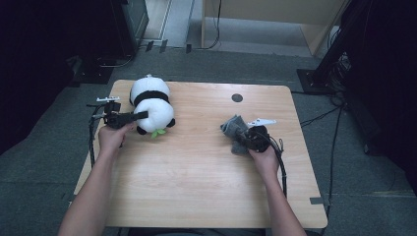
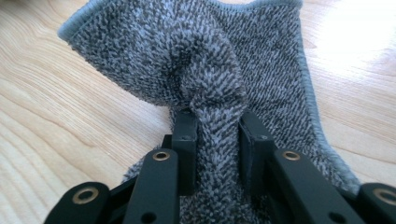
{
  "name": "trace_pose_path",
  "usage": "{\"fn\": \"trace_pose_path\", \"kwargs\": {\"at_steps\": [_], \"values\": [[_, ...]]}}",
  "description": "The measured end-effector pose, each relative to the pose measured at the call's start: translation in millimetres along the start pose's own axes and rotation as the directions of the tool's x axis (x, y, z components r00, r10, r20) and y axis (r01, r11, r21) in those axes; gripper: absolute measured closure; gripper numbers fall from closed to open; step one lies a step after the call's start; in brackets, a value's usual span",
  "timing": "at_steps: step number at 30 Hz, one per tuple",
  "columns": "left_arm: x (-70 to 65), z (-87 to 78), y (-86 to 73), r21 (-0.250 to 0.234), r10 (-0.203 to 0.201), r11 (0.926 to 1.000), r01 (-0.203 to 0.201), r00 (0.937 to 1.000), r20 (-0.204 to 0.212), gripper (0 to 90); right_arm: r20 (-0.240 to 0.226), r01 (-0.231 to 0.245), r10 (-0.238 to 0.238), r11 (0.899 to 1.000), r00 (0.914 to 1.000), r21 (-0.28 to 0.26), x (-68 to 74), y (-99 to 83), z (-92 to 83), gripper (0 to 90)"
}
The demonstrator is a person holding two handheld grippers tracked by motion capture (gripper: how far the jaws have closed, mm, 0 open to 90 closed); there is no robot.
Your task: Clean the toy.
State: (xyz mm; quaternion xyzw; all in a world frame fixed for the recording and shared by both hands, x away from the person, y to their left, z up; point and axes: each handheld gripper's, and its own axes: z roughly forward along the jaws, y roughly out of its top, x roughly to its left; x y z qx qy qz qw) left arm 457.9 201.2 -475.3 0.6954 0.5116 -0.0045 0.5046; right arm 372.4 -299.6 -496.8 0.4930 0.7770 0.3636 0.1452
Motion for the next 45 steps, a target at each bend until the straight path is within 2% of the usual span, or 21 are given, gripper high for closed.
{"fn": "trace_pose_path", "kwargs": {"at_steps": [3,9,14,17,22,25,29,30,33,35,37,40,45], "values": [[1.3,-0.1,-0.2,-0.005,-0.001,1.0000,0.001,1.0000,-0.005,47.2,0.017,0.030,-0.030,1.000,0.9994,0.008,0.8,-2.3,5.3,69.6],[2.1,1.1,-1.6,-0.009,0.012,0.9999,-0.012,0.9999,-0.010,44.2,0.000,0.001,-0.001,1.000,1.0000,0.000,-4.0,-5.2,10.7,68.7],[1.1,1.6,-1.7,-0.010,0.016,0.9998,-0.016,0.9998,-0.007,36.8,-0.020,-0.029,0.029,1.000,0.9994,-0.001,-6.3,-4.9,10.0,61.2],[0.1,1.6,-1.3,-0.010,0.011,0.9999,-0.011,0.9999,0.003,28.8,-0.013,-0.011,0.011,1.000,0.9998,0.004,-6.0,-3.8,8.2,60.0],[-8.6,1.0,0.8,0.003,0.037,0.9993,-0.037,0.9988,-0.032,22.1,-0.024,-0.020,0.020,1.000,0.9995,-0.021,-6.1,-0.5,3.1,39.3],[-14.5,-1.0,2.3,0.005,0.071,0.9975,-0.071,0.9953,-0.066,20.7,-0.029,-0.026,0.026,0.999,0.9993,-0.020,-5.0,1.6,0.1,32.4],[-22.6,-4.5,4.1,0.009,0.130,0.9914,-0.130,0.9850,-0.113,20.6,-0.033,-0.034,0.033,0.999,0.9989,-0.029,-3.9,3.6,-4.3,28.2],[-23.4,-6.8,4.5,0.001,0.145,0.9894,-0.146,0.9830,-0.113,20.6,-0.027,-0.032,0.031,0.999,0.9992,-0.028,-3.2,4.2,-5.6,27.2],[-26.3,-14.4,6.7,-0.015,0.153,0.9877,-0.156,0.9829,-0.102,21.2,-0.021,-0.023,0.022,0.999,0.9995,-0.029,-0.9,6.4,-9.5,27.1],[-28.8,-18.5,7.8,-0.012,0.163,0.9863,-0.164,0.9842,-0.069,17.3,-0.032,-0.022,0.020,0.999,0.9993,-0.041,0.8,7.6,-13.4,26.4],[-33.3,-19.7,7.8,0.000,0.178,0.9840,-0.178,0.9821,-0.063,9.5,-0.039,-0.014,0.012,0.999,0.9992,-0.051,2.3,8.4,-16.7,26.0],[-40.3,-18.1,6.8,0.039,0.204,0.9787,-0.202,0.9773,-0.058,2.3,-0.044,0.002,-0.004,0.999,0.9990,-0.053,3.2,7.6,-19.8,24.8],[-54.5,-17.3,3.7,0.055,0.238,0.9704,-0.235,0.9694,-0.058,1.5,-0.068,-0.006,0.001,0.997,0.9977,-0.083,1.4,3.2,-26.6,22.1]]}}
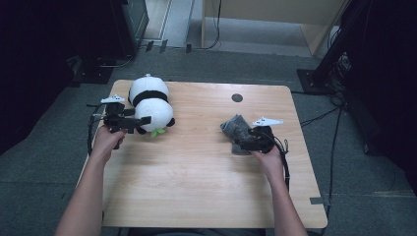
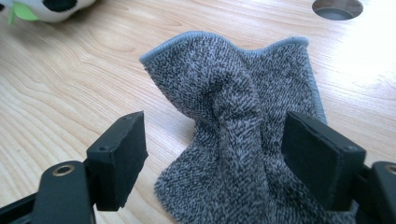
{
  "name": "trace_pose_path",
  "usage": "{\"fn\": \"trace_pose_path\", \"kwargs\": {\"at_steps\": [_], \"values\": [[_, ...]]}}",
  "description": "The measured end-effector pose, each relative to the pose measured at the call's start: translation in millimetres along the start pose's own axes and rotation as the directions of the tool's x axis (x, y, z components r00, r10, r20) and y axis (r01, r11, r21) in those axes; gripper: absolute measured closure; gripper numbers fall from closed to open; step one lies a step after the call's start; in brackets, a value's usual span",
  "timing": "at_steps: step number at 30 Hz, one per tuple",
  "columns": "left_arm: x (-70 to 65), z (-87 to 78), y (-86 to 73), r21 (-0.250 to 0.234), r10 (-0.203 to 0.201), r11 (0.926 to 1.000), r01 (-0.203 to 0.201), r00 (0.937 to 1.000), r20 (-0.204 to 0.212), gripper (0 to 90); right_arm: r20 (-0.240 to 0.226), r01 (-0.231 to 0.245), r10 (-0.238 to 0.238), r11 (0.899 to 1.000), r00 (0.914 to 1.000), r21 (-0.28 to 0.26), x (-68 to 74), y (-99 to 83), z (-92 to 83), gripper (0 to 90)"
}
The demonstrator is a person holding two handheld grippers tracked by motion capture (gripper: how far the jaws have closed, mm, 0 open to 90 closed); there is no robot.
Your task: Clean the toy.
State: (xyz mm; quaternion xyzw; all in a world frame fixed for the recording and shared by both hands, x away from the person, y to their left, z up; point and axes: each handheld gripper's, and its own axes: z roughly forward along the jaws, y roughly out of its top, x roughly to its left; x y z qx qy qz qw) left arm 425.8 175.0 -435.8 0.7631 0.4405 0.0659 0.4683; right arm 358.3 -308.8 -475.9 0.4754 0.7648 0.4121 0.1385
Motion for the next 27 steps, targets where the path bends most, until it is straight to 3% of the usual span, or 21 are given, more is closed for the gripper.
{"fn": "trace_pose_path", "kwargs": {"at_steps": [3,5,11,19,22,24,27], "values": [[-9.6,-1.9,-2.1,-0.014,0.023,0.9997,-0.022,0.9984,0.053,3.2,0.002,0.007,-0.007,1.000,1.0000,-0.013,0.4,-2.2,-5.8,21.7],[-16.7,-2.6,-4.5,-0.019,0.068,0.9976,-0.067,0.9967,0.044,6.6,-0.002,0.004,-0.005,1.000,1.0000,-0.019,0.9,-3.8,-9.2,21.6],[-30.9,-2.5,-11.1,-0.022,0.080,0.9967,-0.079,0.9942,0.072,6.6,-0.008,0.008,-0.008,0.999,0.9999,-0.032,5.1,-8.0,-18.9,20.8],[-55.9,4.4,-22.6,0.004,0.136,0.9906,-0.137,0.9875,0.080,6.7,-0.021,0.021,-0.022,0.998,0.9995,-0.052,19.3,-13.2,-31.4,20.5],[-64.9,9.5,-26.5,0.021,0.163,0.9860,-0.165,0.9842,0.069,7.4,-0.027,0.029,-0.030,0.998,0.9992,-0.056,25.3,-17.0,-36.0,20.5],[-71.0,12.3,-30.2,0.024,0.166,0.9857,-0.167,0.9852,0.042,14.8,-0.031,0.034,-0.036,0.998,0.9989,-0.061,29.6,-20.2,-38.5,20.5],[-77.0,13.2,-37.5,0.020,0.184,0.9823,-0.186,0.9788,0.089,14.8,-0.045,0.041,-0.044,0.997,0.9980,-0.063,36.2,-25.8,-41.0,19.8]]}}
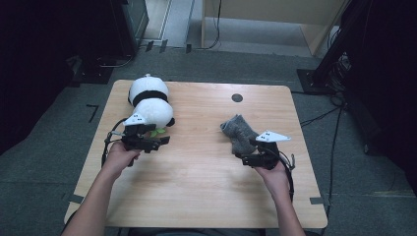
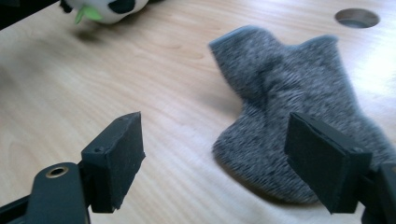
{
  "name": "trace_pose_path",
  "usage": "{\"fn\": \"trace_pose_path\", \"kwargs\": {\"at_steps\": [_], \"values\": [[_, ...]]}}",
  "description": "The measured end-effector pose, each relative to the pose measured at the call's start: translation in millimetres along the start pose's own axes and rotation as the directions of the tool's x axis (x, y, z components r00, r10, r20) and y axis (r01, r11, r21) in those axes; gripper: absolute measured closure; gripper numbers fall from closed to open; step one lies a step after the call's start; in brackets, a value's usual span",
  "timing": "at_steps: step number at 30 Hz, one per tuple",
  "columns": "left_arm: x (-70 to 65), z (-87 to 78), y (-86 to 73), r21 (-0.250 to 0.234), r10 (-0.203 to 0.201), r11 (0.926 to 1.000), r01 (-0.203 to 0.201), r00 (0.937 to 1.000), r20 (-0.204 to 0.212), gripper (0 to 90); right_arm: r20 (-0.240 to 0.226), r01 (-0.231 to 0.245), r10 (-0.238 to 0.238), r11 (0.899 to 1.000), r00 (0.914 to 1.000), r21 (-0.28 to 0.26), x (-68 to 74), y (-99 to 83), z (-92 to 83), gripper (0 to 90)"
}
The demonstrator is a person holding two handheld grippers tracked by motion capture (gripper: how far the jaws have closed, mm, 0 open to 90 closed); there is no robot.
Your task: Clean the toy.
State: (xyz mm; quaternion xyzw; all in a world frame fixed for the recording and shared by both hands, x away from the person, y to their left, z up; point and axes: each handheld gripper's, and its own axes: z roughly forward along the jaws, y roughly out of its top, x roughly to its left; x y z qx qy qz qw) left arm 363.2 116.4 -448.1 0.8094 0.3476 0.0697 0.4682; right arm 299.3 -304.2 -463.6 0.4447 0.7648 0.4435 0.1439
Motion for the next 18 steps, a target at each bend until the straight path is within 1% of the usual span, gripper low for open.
{"fn": "trace_pose_path", "kwargs": {"at_steps": [1,3,6,8,9,10,13,15,18], "values": [[-2.6,0.5,-1.7,0.001,-0.002,1.0000,0.002,0.9999,0.013,14.8,-0.002,0.004,-0.004,1.000,1.0000,0.003,2.1,-1.3,-0.5,19.7],[-8.5,2.1,-6.2,0.003,0.007,1.0000,-0.007,0.9996,0.026,14.8,-0.009,0.008,-0.008,1.000,0.9999,0.006,5.9,-3.7,-0.6,19.7],[-16.7,7.0,-13.5,0.023,0.020,0.9995,-0.021,0.9992,0.035,14.8,-0.024,0.007,-0.007,1.000,0.9997,0.019,11.5,-7.3,2.8,19.7],[-21.5,11.7,-18.2,0.033,0.033,0.9988,-0.035,0.9986,0.040,14.8,-0.028,0.016,-0.015,0.999,0.9995,0.030,15.2,-8.9,6.0,18.9],[-23.4,14.1,-20.1,0.042,0.033,0.9985,-0.034,0.9985,0.044,14.8,-0.038,0.016,-0.015,0.999,0.9992,0.033,17.4,-9.1,7.4,18.5],[-24.7,16.4,-21.4,0.055,0.033,0.9979,-0.035,0.9984,0.046,14.8,-0.042,0.020,-0.019,0.999,0.9989,0.032,19.6,-9.3,9.1,18.3],[-26.7,22.5,-26.6,0.066,0.032,0.9972,-0.036,0.9980,0.055,14.8,-0.054,0.030,-0.028,0.999,0.9982,0.033,26.4,-10.5,14.8,17.6],[-26.8,25.2,-29.3,0.063,0.046,0.9968,-0.049,0.9975,0.054,14.9,-0.064,0.020,-0.019,1.000,0.9978,0.019,30.3,-12.2,19.7,16.8],[-25.6,28.3,-32.0,0.076,0.034,0.9963,-0.038,0.9978,0.057,14.9,-0.076,0.021,-0.020,1.000,0.9969,0.007,35.9,-14.1,28.1,16.4]]}}
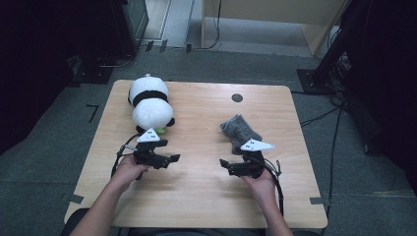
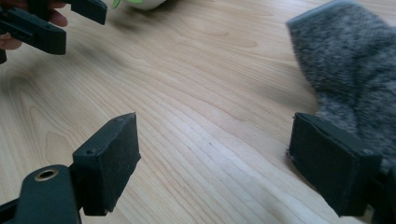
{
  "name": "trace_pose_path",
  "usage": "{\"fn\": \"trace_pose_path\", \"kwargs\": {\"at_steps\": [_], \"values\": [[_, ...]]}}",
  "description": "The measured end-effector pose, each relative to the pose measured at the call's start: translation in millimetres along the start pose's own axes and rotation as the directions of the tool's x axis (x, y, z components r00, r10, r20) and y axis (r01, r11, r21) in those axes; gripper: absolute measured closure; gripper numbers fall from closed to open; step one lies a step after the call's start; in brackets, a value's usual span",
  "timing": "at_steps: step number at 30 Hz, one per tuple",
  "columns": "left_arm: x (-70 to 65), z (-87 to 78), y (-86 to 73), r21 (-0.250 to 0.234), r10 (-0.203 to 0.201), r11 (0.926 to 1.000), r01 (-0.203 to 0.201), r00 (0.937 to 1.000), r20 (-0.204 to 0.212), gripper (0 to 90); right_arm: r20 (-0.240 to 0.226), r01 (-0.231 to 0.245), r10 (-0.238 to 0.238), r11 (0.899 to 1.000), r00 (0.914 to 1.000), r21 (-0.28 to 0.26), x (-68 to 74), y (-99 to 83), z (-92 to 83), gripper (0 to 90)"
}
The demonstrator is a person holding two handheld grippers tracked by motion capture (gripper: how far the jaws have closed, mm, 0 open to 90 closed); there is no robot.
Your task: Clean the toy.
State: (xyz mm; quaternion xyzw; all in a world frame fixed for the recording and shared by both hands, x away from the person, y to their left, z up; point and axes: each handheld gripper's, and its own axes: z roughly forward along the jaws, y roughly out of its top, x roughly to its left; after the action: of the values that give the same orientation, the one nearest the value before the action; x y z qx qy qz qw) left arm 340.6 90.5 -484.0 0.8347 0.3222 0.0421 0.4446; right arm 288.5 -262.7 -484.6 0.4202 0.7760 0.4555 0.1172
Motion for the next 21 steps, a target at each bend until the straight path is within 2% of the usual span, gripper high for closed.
{"fn": "trace_pose_path", "kwargs": {"at_steps": [5,7,12,17,18,21], "values": [[1.9,8.9,-5.1,0.040,-0.012,0.9991,0.011,0.9995,0.029,15.0,-0.013,0.027,-0.027,0.999,0.9996,0.041,6.7,-5.0,15.9,16.3],[2.5,11.9,-7.2,0.058,0.002,0.9983,-0.004,0.9990,0.046,15.4,-0.017,0.030,-0.029,0.998,0.9994,0.058,8.8,-8.1,21.9,16.2],[4.6,17.2,-12.1,0.118,0.029,0.9925,-0.033,0.9990,0.035,15.4,-0.015,0.050,-0.049,0.994,0.9987,0.094,13.3,-13.7,34.4,16.2],[5.7,20.5,-15.5,0.160,0.038,0.9861,-0.042,0.9989,0.026,15.3,-0.022,0.045,-0.042,0.992,0.9989,0.121,13.2,-18.1,42.7,16.0],[5.6,20.5,-16.1,0.155,0.050,0.9865,-0.054,0.9984,0.026,15.4,-0.020,0.045,-0.042,0.992,0.9989,0.119,13.7,-18.4,43.0,16.0],[5.9,20.5,-16.3,0.155,0.052,0.9864,-0.055,0.9984,0.024,15.3,-0.017,0.049,-0.047,0.992,0.9987,0.115,13.3,-18.3,43.8,16.0]]}}
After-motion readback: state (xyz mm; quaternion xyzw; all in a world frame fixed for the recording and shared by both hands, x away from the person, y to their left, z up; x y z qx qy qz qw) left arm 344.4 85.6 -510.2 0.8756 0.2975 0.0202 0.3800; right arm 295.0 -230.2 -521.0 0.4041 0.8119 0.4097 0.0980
